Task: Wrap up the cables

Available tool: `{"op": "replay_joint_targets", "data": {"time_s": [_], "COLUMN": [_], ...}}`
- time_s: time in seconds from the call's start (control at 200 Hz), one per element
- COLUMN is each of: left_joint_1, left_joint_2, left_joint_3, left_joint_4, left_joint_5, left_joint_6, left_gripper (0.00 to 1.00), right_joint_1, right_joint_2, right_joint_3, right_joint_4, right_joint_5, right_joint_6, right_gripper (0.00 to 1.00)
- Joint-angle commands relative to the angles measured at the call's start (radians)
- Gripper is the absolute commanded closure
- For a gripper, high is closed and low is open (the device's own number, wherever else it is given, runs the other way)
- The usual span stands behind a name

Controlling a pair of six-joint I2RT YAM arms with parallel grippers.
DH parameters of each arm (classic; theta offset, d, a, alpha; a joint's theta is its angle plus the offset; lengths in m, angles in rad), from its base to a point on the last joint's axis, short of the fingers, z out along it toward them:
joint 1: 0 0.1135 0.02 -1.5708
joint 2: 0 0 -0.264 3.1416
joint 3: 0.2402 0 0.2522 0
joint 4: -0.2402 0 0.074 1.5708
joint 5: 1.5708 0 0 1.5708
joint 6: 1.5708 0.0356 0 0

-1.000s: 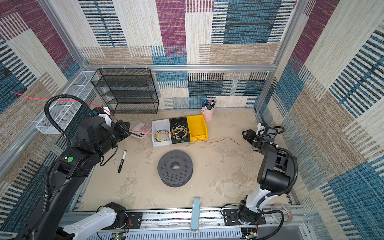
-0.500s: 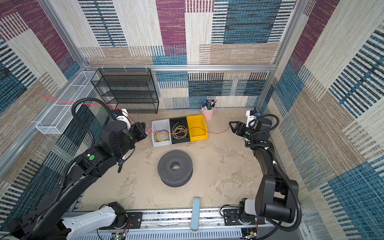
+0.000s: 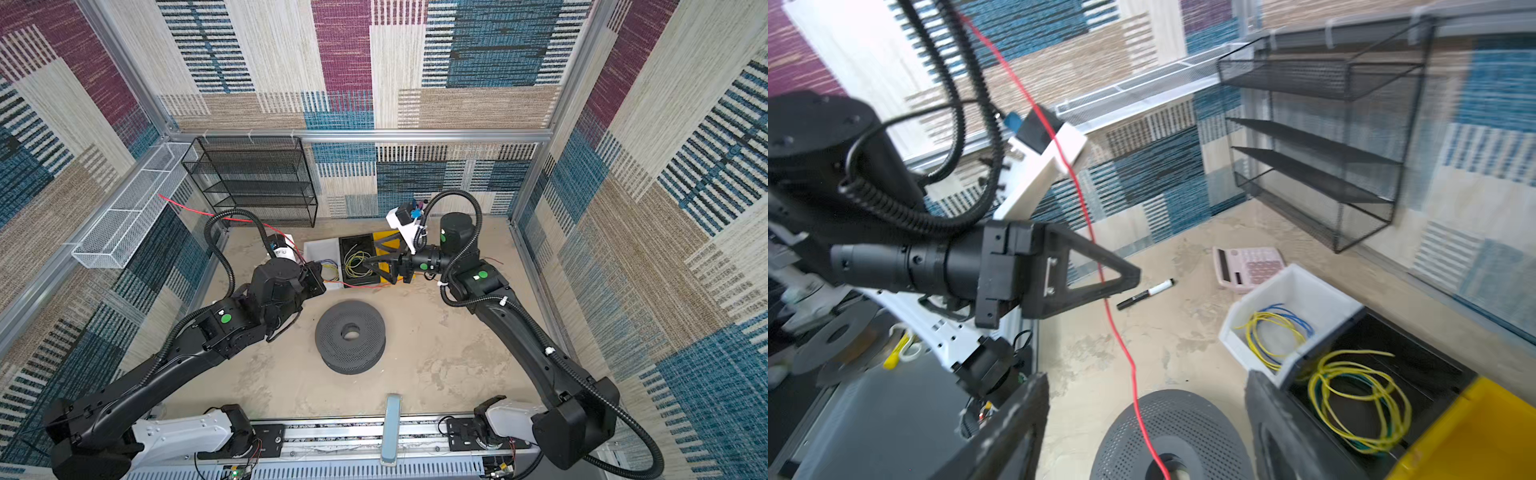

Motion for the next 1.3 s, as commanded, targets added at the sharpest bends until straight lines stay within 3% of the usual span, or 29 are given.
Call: {"op": "replay_joint_targets", "data": {"time_s": [0.0,0.15,0.396,0.641,1.077,1.187,1.292], "left_joint_1": [-0.002,-0.004,-0.005,-0.005,-0.005,-0.005,-0.004], "left_joint_2": [-0.02,-0.037,-0.04,-0.037,-0.049,-0.061,-0.071], "left_joint_3": [0.011,-0.001,-0.014,-0.009,-0.008,-0.006,-0.003], "left_joint_4": [-0.023,-0.026,-0.001,-0.004,-0.024,-0.045,-0.06], "left_joint_5": [0.005,0.037,0.072,0.083,0.116,0.114,0.113], "left_joint_6": [-0.02,-0.021,-0.009,0.012,0.029,0.038,0.05], "left_gripper": [1.0,1.0,1.0,1.0,1.0,0.98,0.84], "right_joint_1": [0.067,0.176,0.215,0.255,0.257,0.257,0.257], "right_joint_2": [0.054,0.124,0.225,0.307,0.356,0.332,0.323], "right_joint_3": [0.027,0.065,0.14,0.214,0.252,0.224,0.207], "right_joint_4": [-0.048,-0.064,-0.102,-0.149,-0.165,-0.129,-0.12], "right_joint_5": [-0.04,-0.008,0.032,-0.004,0.06,0.061,0.057], "right_joint_6": [-0.102,-0.158,-0.222,-0.246,-0.254,-0.248,-0.247], "right_gripper": [0.22,0.23,0.25,0.43,1.0,1.0,1.0]}}
